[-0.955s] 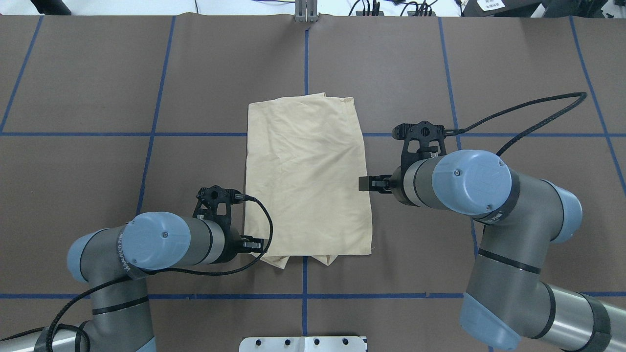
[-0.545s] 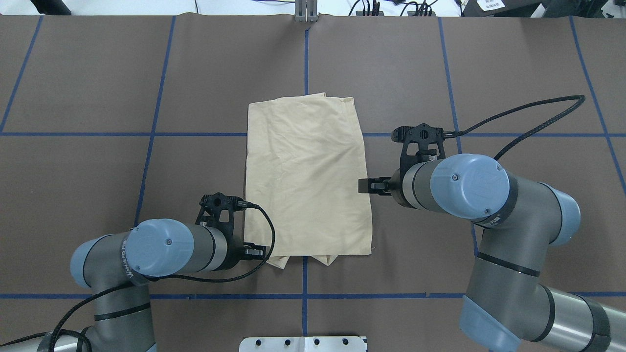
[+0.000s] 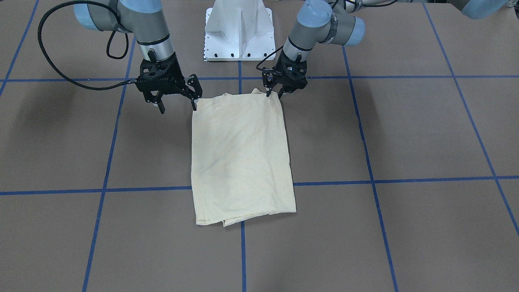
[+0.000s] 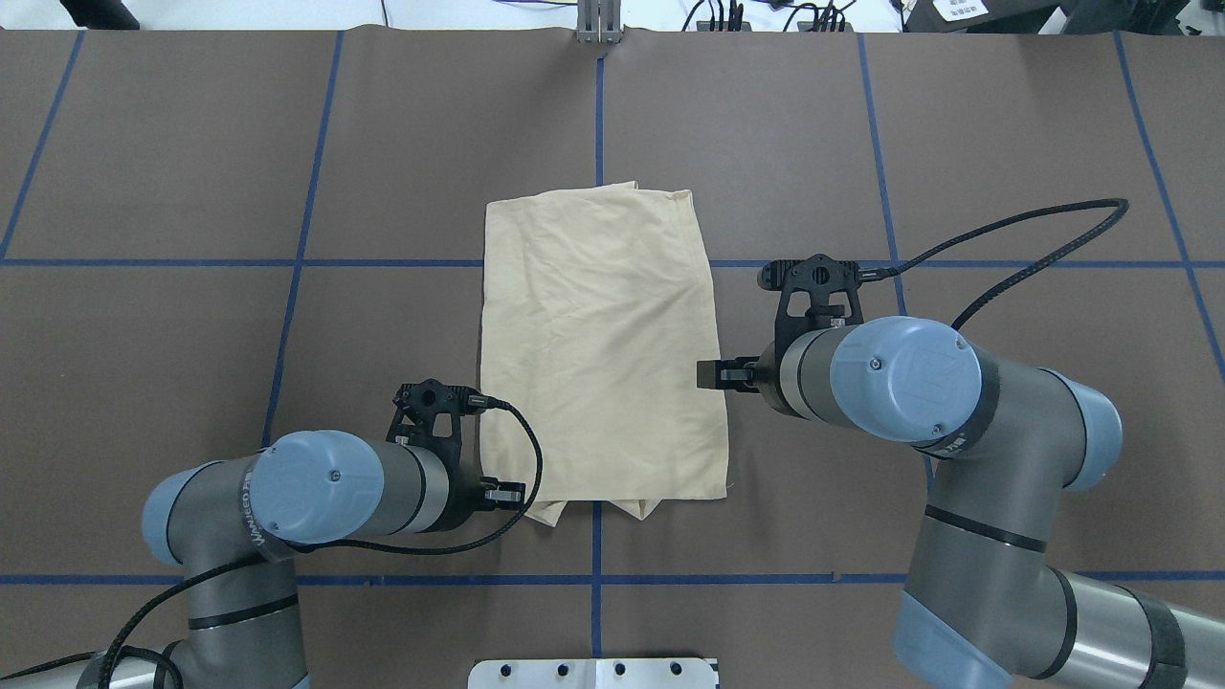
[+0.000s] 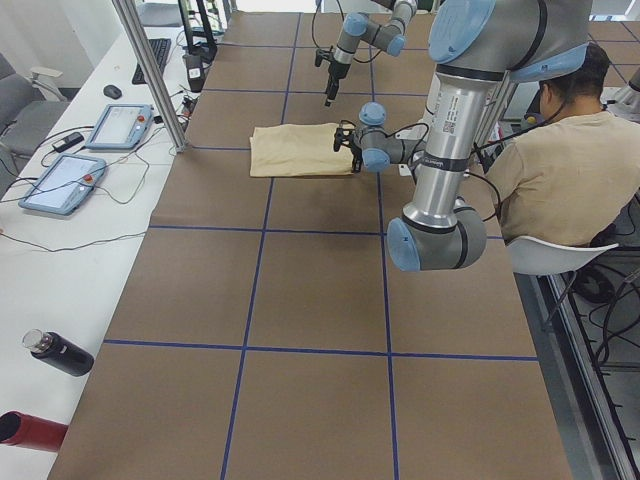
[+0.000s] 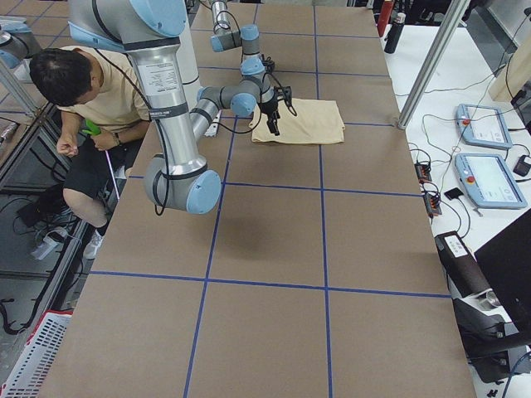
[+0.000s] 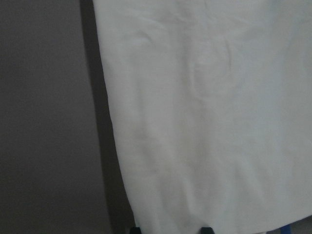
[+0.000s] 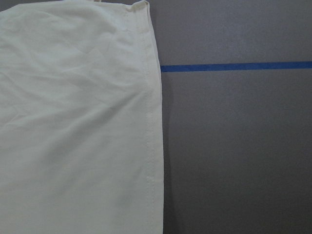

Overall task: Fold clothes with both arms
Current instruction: 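Grasp the near edge of the shirt with both grippers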

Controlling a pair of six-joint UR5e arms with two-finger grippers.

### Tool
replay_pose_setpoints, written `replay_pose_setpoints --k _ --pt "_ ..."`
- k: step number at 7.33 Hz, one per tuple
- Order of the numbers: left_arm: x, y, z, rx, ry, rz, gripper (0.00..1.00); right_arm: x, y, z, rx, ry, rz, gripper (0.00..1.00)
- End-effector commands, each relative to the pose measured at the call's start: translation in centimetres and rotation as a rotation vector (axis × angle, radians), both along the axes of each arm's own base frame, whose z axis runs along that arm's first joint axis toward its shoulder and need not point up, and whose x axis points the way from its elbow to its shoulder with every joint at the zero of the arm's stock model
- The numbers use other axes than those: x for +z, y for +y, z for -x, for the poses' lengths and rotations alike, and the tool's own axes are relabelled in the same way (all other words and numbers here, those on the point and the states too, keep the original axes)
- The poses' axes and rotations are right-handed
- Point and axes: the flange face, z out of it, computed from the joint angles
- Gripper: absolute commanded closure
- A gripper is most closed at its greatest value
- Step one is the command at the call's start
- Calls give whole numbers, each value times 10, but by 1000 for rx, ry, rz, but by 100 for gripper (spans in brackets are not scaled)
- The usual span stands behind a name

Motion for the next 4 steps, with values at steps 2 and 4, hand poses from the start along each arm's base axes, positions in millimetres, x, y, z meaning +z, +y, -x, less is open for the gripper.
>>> replay_pose_setpoints --k 2,4 --pt "4 0 0 -1 -6 3 57 8 4 14 -5 25 -2 0" --pt "3 0 0 -18 0 31 100 21 11 35 57 26 76 1"
